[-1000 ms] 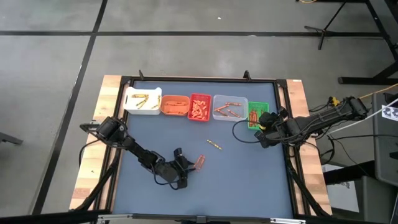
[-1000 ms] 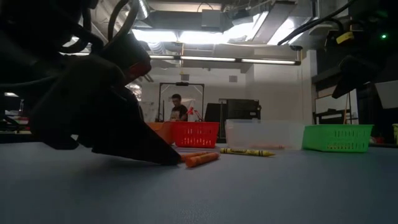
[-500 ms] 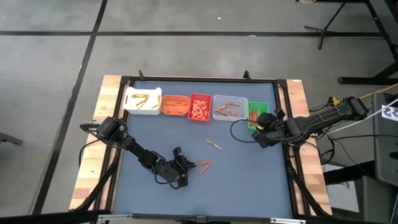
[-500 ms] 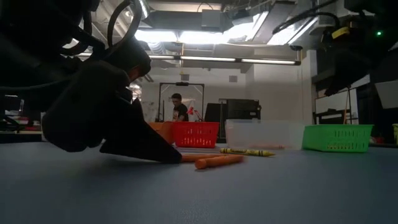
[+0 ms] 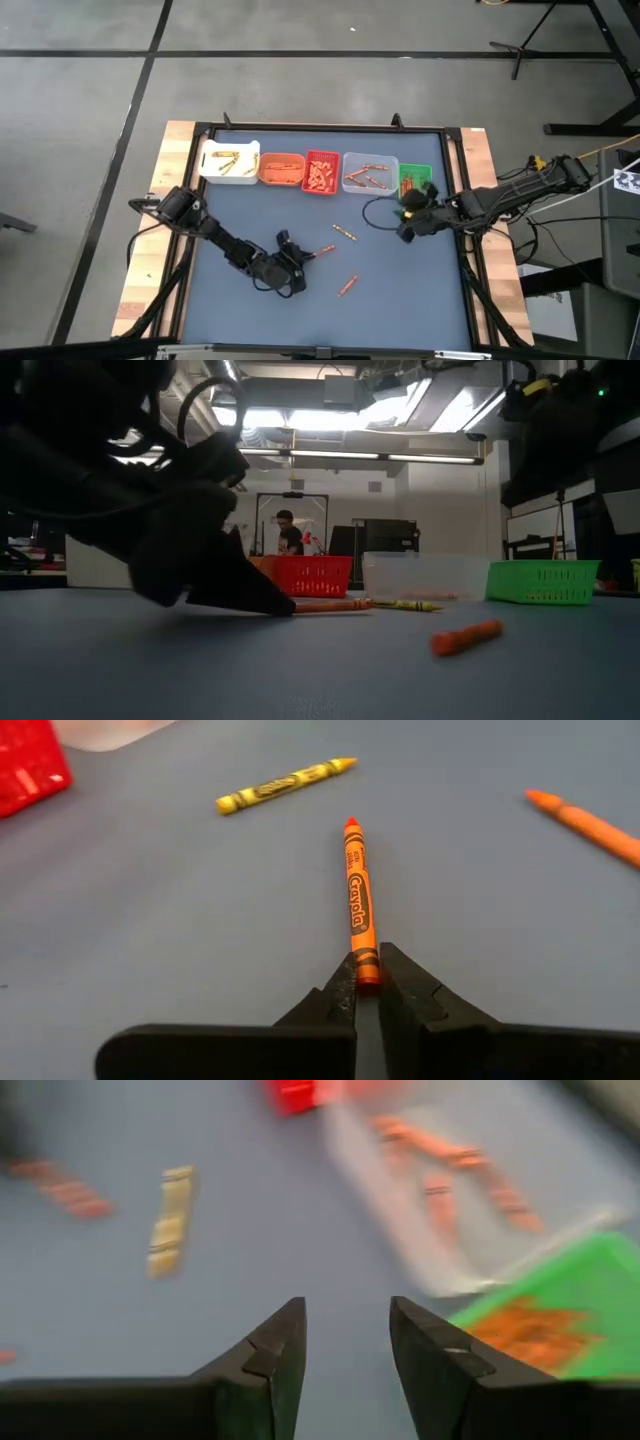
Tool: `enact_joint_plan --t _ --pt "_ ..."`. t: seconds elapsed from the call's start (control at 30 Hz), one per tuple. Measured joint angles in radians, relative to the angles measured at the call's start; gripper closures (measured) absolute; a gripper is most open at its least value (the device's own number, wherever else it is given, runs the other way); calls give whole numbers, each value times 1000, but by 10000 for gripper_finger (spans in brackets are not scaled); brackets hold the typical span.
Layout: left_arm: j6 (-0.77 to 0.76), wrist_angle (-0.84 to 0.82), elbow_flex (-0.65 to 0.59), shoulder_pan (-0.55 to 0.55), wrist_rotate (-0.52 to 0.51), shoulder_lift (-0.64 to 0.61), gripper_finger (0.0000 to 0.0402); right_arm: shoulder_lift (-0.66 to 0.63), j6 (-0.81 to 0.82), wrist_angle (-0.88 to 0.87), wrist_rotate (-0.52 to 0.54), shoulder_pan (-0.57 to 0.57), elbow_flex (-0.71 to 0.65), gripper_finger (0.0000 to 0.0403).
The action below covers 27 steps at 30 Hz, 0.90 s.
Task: Sort crayons
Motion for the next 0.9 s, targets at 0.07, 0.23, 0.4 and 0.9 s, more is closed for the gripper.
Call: enact_joint_plan --t 0.07,0.23,0.4,0.9 --pt "-10 5 0 12 -2 0 395 0 -45 62 -97 1 0 259" --pt "-43 9 0 39 -4 0 396 47 -177 226 -338 2 0 259" --pt "-59 14 0 61 -4 0 396 158 -318 431 -532 18 0 259" --pt "-58 25 0 95 -1 0 396 481 -686 871 -680 224 0 259"
